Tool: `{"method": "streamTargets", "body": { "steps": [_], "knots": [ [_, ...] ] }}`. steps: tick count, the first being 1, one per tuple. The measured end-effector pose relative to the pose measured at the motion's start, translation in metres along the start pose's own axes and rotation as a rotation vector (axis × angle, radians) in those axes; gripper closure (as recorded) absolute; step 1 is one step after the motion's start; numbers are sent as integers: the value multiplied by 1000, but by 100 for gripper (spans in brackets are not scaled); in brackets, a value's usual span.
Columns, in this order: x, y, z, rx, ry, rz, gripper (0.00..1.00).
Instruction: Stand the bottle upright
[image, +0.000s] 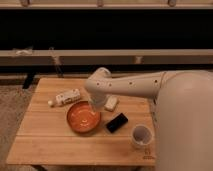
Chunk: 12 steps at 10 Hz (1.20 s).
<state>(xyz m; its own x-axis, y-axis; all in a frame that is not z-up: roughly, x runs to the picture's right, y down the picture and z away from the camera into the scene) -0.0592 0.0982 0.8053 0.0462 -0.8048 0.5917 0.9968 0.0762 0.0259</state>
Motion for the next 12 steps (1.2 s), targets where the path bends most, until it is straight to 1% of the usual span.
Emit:
{"method": "streamTargets", "body": {
  "steps": [1, 2, 3, 4, 5, 6, 7, 8, 9, 10, 12],
  "knots": [
    [13, -10, -13, -14, -1, -67, 68],
    [28, -29, -24, -25, 0, -155, 68],
    [45, -54, -32, -43, 4, -272, 68],
    [54, -73, -35, -56, 12, -358, 68],
    [63, -99, -36, -77, 28, -482, 70],
    [70, -120, -34, -94, 47, -582, 75],
    [74, -140, -30, -105, 63, -669, 74],
    [77, -155, -27, -114, 73, -741, 69],
    [78, -173, -20, -122, 83, -843, 57],
    [77, -186, -13, -124, 82, -938, 47],
    [73, -203, 0, -124, 67, -1047, 29]
  ]
}}
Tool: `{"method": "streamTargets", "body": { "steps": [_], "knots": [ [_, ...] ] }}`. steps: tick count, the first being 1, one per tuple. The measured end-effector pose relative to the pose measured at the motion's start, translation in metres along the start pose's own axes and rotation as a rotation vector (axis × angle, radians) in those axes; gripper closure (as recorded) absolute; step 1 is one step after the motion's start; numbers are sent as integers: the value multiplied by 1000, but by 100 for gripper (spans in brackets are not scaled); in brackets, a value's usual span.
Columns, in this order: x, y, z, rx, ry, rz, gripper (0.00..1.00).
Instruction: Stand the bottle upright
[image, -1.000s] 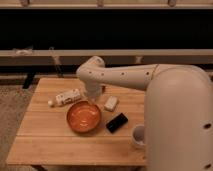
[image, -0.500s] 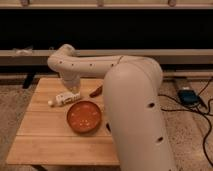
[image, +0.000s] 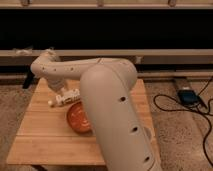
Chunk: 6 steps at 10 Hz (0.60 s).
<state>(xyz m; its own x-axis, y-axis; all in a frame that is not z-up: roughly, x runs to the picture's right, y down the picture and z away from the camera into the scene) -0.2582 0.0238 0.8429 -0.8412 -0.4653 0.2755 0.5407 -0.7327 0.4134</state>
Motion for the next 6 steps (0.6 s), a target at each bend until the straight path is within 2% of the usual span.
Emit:
{"method": "streamTargets", "body": {
  "steps": [1, 4, 6],
  "knots": [
    [5, -7, 8, 6, -19, -45, 21],
    [18, -6, 28, 5, -73, -99, 20],
    [28, 3, 43, 10, -95, -99, 20]
  ]
}}
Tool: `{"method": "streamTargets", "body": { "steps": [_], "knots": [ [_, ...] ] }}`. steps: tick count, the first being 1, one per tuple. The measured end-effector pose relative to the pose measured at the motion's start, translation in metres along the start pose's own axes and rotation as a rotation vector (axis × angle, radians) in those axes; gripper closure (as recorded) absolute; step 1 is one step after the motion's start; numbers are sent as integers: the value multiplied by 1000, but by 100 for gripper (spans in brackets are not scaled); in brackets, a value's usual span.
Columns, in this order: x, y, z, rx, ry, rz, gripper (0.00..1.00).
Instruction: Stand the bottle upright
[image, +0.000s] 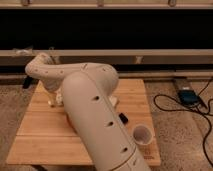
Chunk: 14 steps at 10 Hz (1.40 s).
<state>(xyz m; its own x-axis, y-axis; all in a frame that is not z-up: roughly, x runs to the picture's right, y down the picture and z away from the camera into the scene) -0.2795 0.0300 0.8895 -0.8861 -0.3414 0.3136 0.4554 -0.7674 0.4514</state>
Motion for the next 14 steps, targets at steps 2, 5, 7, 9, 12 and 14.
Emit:
{"method": "streamTargets", "body": {
  "steps": [2, 5, 7, 9, 12, 14],
  "knots": [
    [6, 12, 15, 10, -12, 20, 20],
    [13, 19, 41, 23, -30, 51, 20],
    [8, 32, 53, 19, -45, 87, 20],
    [8, 40, 58, 18, -47, 122, 20],
    [-1, 64, 62, 14, -45, 186, 20],
    [-6, 70, 64, 13, -49, 211, 20]
  ]
}}
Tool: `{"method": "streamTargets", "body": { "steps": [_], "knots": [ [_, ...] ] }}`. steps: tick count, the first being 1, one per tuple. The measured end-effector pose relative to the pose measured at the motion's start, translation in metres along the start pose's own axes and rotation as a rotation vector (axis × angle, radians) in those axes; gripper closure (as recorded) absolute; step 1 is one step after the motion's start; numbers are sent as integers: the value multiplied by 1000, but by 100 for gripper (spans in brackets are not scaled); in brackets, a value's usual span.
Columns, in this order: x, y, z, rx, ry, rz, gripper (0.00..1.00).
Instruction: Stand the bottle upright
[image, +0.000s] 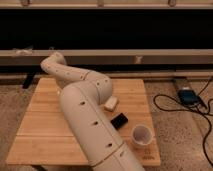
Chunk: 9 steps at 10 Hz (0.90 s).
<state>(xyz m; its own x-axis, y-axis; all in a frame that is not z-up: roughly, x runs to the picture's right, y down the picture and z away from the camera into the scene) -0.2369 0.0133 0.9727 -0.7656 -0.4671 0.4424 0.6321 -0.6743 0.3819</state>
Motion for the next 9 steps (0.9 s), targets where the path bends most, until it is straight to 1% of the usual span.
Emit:
{"method": "streamTargets", "body": {
  "steps": [3, 4, 6, 9],
  "knots": [
    [-7, 5, 7, -19, -19, 21, 20],
    [-11, 11, 10, -27, -28, 39, 20],
    [-23, 34, 17, -40, -47, 89, 20],
    [-36, 52, 20, -56, -62, 132, 20]
  ]
}}
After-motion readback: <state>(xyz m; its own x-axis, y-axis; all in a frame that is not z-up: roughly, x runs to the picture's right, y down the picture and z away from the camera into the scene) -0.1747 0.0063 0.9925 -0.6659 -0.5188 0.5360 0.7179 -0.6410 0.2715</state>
